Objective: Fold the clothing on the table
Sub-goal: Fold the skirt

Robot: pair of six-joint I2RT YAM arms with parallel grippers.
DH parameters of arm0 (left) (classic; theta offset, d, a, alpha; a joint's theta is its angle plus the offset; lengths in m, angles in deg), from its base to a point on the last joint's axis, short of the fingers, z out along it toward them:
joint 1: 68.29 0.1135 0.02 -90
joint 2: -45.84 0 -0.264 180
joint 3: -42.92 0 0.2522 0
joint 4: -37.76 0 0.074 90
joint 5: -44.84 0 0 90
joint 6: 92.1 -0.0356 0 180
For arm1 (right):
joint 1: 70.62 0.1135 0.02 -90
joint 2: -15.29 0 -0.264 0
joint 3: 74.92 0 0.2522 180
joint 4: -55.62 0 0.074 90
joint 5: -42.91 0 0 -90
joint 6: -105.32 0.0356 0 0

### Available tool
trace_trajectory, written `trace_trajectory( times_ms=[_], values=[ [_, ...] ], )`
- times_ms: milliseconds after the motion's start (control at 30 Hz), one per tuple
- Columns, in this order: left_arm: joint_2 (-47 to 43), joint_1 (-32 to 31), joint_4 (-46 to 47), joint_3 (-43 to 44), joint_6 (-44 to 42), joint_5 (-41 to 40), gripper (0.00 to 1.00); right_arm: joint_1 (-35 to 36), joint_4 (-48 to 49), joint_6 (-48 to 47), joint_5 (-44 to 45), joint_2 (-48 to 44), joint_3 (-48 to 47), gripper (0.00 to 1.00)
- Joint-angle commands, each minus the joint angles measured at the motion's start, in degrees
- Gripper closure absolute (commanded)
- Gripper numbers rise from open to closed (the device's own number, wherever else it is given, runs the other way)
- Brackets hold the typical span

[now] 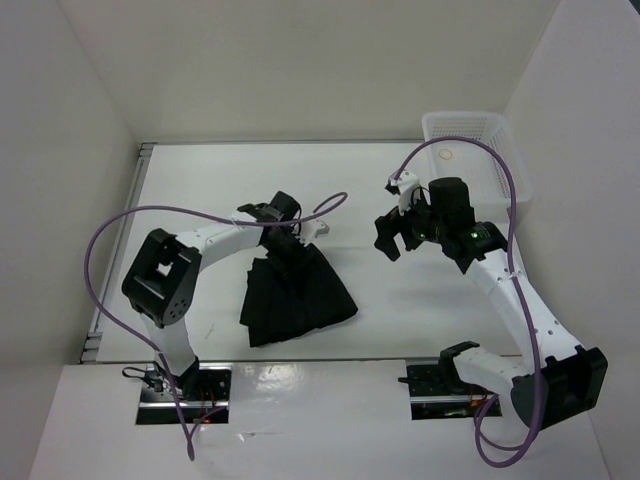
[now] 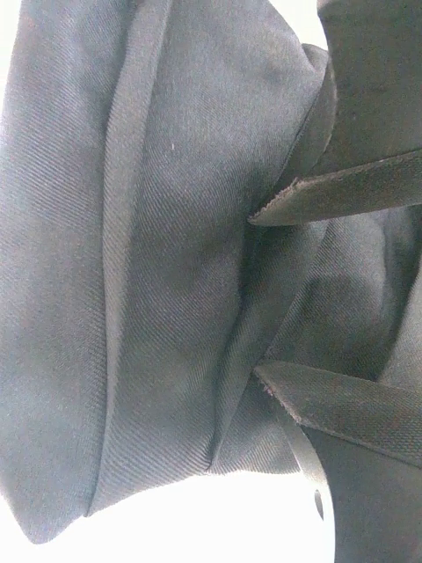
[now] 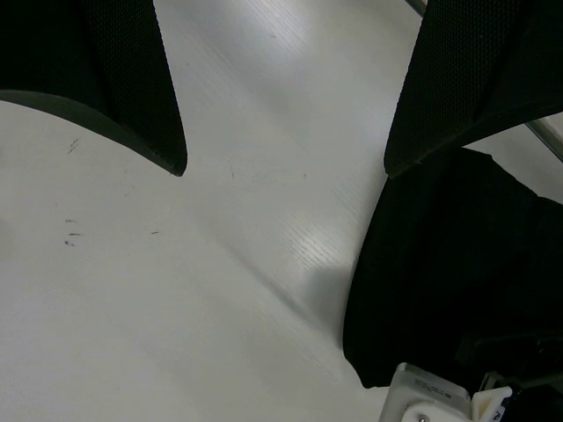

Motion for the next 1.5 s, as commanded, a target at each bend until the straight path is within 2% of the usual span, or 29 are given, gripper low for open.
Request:
trace_trajectory(
  times_ms=[0,67,167,233,333,467,500,533,633,767,900,1033,1200,1467],
  values=[
    [-0.25,-0.46,-1.61,4.37,-1.78,0.98,0.30,-0.40,2.99,0.09,0.65,-0.56,0.33,0.03],
    [-0.95,-1.16,-3.72,6.57,-2.48,0.98,0.29,-0.40,3.52,0.09,1.35,-0.56,0.33,0.02],
    [-11.80,-1.16,-4.96,8.33,-2.48,-0.50,0.23,-0.93,4.04,0.62,2.84,-1.25,0.33,0.02],
    [-17.10,-1.16,-5.66,9.03,-1.87,-2.26,0.11,-0.93,4.05,0.62,2.85,-1.87,0.33,0.01],
    [-27.39,2.95,-6.19,9.65,-0.38,-3.05,0.00,-2.07,4.66,0.62,2.85,-2.58,0.86,0.01],
    [-44.49,10.33,-0.86,1.33,4.96,-9.10,0.00,-4.97,6.50,3.51,2.85,-3.19,1.39,0.01],
    [-47.25,13.74,0.21,-3.39,6.29,-10.25,0.00,-6.37,7.55,4.48,3.37,-3.89,1.91,0.01],
    [-51.80,15.69,0.75,-5.18,7.52,-11.05,0.00,-7.08,8.43,5.71,5.72,-4.85,2.61,0.01],
    [-57.45,23.08,0.14,-8.96,10.08,-13.51,0.00,-10.68,12.30,10.46,12.31,-7.49,4.11,0.01],
    [-61.60,29.59,0.66,-13.44,12.45,-18.78,0.00,-13.41,13.45,12.75,17.87,-12.50,4.82,0.01],
    [-62.31,35.21,1.37,-15.04,12.46,-18.79,0.00,-14.46,13.45,13.54,23.14,-19.09,6.83,0.01],
    [-61.16,40.83,0.31,-15.04,11.93,-15.98,0.00,-16.56,8.28,13.54,24.56,-22.62,7.46,0.01],
    [-61.33,41.99,-0.30,-15.04,11.40,-15.10,0.00,-21.76,7.39,11.87,22.01,-29.03,8.42,0.01],
    [-63.27,41.99,-0.30,-15.04,10.88,-12.73,0.00,-23.43,7.39,10.73,23.23,-29.03,9.04,0.01]
  ],
)
